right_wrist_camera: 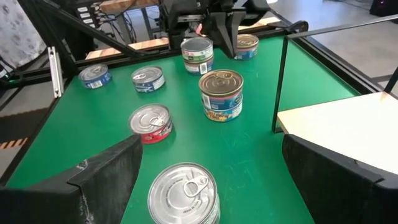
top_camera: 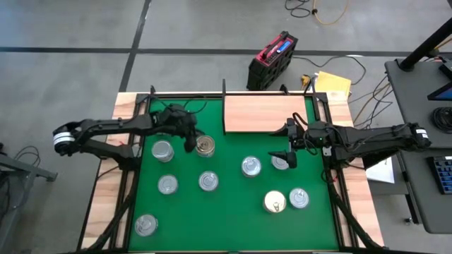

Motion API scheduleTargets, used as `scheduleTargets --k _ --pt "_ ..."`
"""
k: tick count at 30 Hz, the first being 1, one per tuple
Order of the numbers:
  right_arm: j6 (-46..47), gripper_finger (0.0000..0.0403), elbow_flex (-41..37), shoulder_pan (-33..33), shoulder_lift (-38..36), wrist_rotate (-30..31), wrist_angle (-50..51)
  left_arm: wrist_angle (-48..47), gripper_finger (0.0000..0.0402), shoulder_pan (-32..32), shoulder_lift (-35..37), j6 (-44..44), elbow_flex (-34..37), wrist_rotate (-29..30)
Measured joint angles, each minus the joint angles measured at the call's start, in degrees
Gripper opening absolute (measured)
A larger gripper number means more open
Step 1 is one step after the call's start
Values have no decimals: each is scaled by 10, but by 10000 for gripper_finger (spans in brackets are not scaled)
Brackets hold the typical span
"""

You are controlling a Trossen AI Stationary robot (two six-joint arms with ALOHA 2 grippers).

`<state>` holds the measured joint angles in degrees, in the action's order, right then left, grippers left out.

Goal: Stack canned seafood by type on shelf
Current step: Put the blue/pink tuna can on the shelf

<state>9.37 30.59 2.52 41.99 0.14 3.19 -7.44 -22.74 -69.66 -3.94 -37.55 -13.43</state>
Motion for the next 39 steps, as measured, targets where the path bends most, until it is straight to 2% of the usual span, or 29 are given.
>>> scheduleTargets --k 4,12,16,20,22,26,27,33,39 --pt "0 377 -1 0 1 0 0 -1 13 0 -20 24 -3 -29" --pt "5 377 -8 0 2 0 0 -6 100 0 -28 35 -3 20" --pt "5 377 -9 0 2 0 0 -8 125 0 -26 46 -3 20" --pt "5 377 -9 0 2 0 0 -41 122 5 -26 61 -11 -66" --pt "5 377 -9 0 2 0 0 -51 102 22 -23 42 -16 -76" --pt "6 377 -10 0 2 0 0 -86 21 88 -24 27 -14 53" --pt "5 377 -11 0 2 0 0 -87 11 104 -24 17 -14 77" --pt "5 377 -16 0 2 0 0 -85 1 177 -23 -21 -18 182" --pt "7 377 -18 0 2 0 -1 -103 0 183 -28 -48 -16 201"
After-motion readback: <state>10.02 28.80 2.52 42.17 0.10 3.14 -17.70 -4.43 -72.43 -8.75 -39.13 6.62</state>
